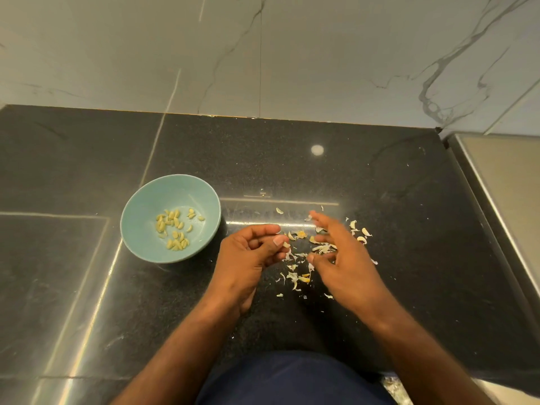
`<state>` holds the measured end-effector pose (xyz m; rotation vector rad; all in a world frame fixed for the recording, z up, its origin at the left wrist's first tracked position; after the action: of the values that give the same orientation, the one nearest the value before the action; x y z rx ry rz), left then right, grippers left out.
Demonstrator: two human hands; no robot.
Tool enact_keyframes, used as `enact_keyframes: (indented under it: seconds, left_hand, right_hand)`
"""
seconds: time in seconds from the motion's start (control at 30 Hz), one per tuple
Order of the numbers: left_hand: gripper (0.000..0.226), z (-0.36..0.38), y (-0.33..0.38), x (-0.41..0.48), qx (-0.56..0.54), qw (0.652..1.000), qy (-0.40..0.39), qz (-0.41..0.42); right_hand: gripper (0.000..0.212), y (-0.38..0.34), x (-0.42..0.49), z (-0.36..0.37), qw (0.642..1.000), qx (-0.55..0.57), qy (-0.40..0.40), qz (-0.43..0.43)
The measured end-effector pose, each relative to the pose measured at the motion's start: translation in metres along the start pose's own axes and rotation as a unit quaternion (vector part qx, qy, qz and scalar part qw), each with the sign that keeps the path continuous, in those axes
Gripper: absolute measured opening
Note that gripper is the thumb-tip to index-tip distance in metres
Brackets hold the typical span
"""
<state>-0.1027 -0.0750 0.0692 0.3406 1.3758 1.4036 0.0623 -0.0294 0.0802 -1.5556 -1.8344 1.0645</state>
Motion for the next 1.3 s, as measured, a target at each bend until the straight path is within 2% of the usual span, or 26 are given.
enact_keyframes:
  seconds: [0.03,0.07,0.13,0.23,0.27,0.3,0.33,0.37,0.4,0.5,0.57,0.67,0.8,0.87,0.93,1.13,1.23,1.3]
  left_hand:
    - [0.018,0.000,0.000,0.001,0.003,1.000,0.008,0.003]
    - [0.018,0.001,0.000,0.001,0.005,1.000,0.012,0.005]
    - [0.020,0.002,0.001,0.000,0.006,1.000,0.017,0.010]
    - [0.023,0.002,0.002,0.000,0.010,1.000,0.012,0.016]
    - [0.026,0.003,0.003,-0.001,0.012,1.000,0.007,0.018]
    - [0.029,0.003,0.003,-0.001,0.012,1.000,0.004,0.019]
    - [0.030,0.003,0.003,-0.001,0.011,1.000,0.004,0.019]
    - [0.029,0.002,0.003,-0.001,0.009,1.000,0.006,0.020]
    - [0.026,0.002,0.003,-0.001,0.009,1.000,0.007,0.021]
    - [0.021,0.002,0.004,-0.002,0.008,1.000,0.000,0.024]
    - [0.023,0.003,0.005,-0.003,0.004,1.000,-0.016,0.022]
    - [0.024,0.004,0.006,-0.004,0.024,0.998,-0.029,0.041]
    - [0.013,0.004,0.008,-0.005,0.180,0.974,-0.066,0.120]
    - [0.016,0.005,0.009,-0.006,0.245,0.956,-0.114,0.114]
    - [0.016,0.004,0.011,-0.006,0.270,0.949,-0.127,0.098]
    - [0.027,0.009,0.007,-0.012,0.175,0.979,-0.102,0.026]
    - [0.032,0.010,0.001,-0.015,0.102,0.992,-0.076,0.000]
    - [0.032,0.006,0.000,-0.013,0.059,0.997,-0.058,-0.005]
  right_hand:
    - [0.057,0.000,0.000,0.000,1.000,-0.022,0.000,0.004]
    - [0.050,-0.001,0.000,-0.001,1.000,-0.024,0.015,0.004]
    - [0.009,-0.009,0.001,-0.009,0.996,0.023,0.083,-0.022]
    - [0.022,-0.013,0.001,-0.013,0.990,0.034,0.128,-0.040]
    - [0.013,-0.013,0.002,-0.012,0.994,0.021,0.098,-0.040]
    - [0.013,-0.015,0.004,-0.008,0.999,-0.004,0.042,-0.033]
    - [0.041,-0.013,0.004,-0.002,0.999,-0.031,-0.015,-0.018]
    - [0.058,-0.010,0.004,0.002,0.999,-0.018,-0.044,-0.005]
    - [0.059,-0.011,0.004,0.003,0.999,0.003,-0.039,0.008]
    - [0.019,-0.017,0.001,0.002,0.997,0.076,-0.002,-0.008]
    - [0.003,-0.023,-0.001,0.002,0.996,0.082,0.000,-0.042]
    - [0.010,-0.027,-0.001,0.005,0.996,0.062,-0.017,-0.067]
    - [0.012,-0.022,0.003,0.010,0.992,0.118,-0.039,-0.010]
    - [0.009,-0.020,0.005,0.009,0.991,0.124,-0.056,-0.010]
    - [0.010,-0.020,0.004,0.007,0.990,0.114,-0.073,-0.037]
    - [0.005,-0.037,-0.001,0.003,0.968,-0.002,-0.033,-0.248]
    - [0.003,-0.039,-0.002,0.012,0.965,-0.009,-0.041,-0.258]
    - [0.006,-0.036,0.000,0.015,0.978,0.036,-0.037,-0.204]
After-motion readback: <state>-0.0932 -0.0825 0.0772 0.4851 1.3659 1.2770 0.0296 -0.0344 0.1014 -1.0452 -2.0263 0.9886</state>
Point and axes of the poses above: each hand's wrist, its own x-axis towards the middle knuckle, its own z-axis out of the palm, y = z × x, the point moved 4 cm from there along x, towards the middle knuckle, and after that the axes turned 8 degrees about y, right-handed, at the moved point
